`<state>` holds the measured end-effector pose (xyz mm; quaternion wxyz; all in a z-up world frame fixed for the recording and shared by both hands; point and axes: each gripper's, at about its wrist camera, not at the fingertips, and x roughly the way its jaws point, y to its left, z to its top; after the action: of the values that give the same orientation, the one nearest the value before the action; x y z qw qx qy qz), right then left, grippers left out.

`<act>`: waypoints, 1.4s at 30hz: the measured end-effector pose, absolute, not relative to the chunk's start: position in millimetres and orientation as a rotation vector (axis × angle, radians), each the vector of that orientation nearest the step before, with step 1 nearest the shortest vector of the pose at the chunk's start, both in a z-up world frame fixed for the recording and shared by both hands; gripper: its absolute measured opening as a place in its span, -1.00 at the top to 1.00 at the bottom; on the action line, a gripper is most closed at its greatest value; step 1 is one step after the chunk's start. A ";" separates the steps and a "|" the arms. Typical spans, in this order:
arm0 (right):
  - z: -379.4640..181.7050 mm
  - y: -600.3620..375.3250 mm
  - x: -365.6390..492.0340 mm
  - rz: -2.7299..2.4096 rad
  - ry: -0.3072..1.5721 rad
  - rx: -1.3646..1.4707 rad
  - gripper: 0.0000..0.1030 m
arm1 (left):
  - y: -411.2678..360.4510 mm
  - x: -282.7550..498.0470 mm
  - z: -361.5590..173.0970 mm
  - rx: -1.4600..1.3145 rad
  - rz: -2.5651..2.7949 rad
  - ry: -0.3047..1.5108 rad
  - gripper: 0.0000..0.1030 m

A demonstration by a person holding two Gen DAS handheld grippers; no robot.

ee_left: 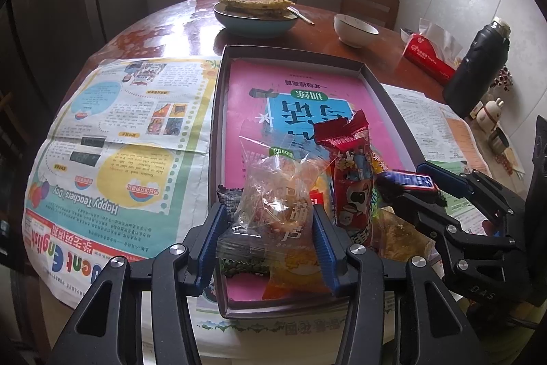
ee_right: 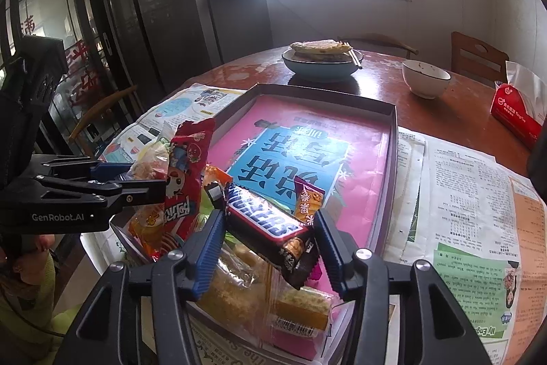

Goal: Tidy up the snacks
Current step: 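Lower the Snickers bar into the tray with the right tool while the left tool lowers the pastry packet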

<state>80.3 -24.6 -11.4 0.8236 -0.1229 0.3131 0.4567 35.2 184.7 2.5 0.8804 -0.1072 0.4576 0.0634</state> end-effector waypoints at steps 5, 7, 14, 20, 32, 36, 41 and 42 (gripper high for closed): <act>-8.4 -25.7 77.2 0.997 0.657 -0.246 -0.14 | 184.6 34.9 2.5 -0.223 0.130 0.953 -0.01; -7.6 -24.4 74.3 1.002 0.649 -0.256 -0.14 | 184.6 34.8 2.3 -0.222 0.131 0.954 -0.01; -6.9 -22.5 71.2 1.012 0.644 -0.267 -0.15 | 184.4 34.0 2.5 -0.222 0.128 0.955 -0.01; -5.9 -24.6 70.8 1.003 0.639 -0.261 -0.20 | 181.9 32.2 4.8 -0.223 0.125 0.947 -0.01; -3.9 -28.5 71.3 0.993 0.632 -0.258 -0.26 | 175.9 24.7 18.1 -0.209 0.124 0.912 -0.28; -2.5 -30.0 71.2 0.986 0.626 -0.255 -0.30 | 175.4 22.2 22.3 -0.207 0.127 0.899 -0.36; -0.3 -33.0 69.7 0.980 0.617 -0.250 -0.33 | 175.8 19.0 27.0 -0.210 0.133 0.884 -0.38; 0.0 -33.3 69.4 0.979 0.615 -0.250 -0.35 | 175.4 18.5 27.6 -0.209 0.133 0.883 -0.38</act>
<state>69.4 -33.3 0.0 0.8301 -0.1180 0.2899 0.4616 18.5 175.4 27.6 0.8968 -0.1008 0.4260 0.0643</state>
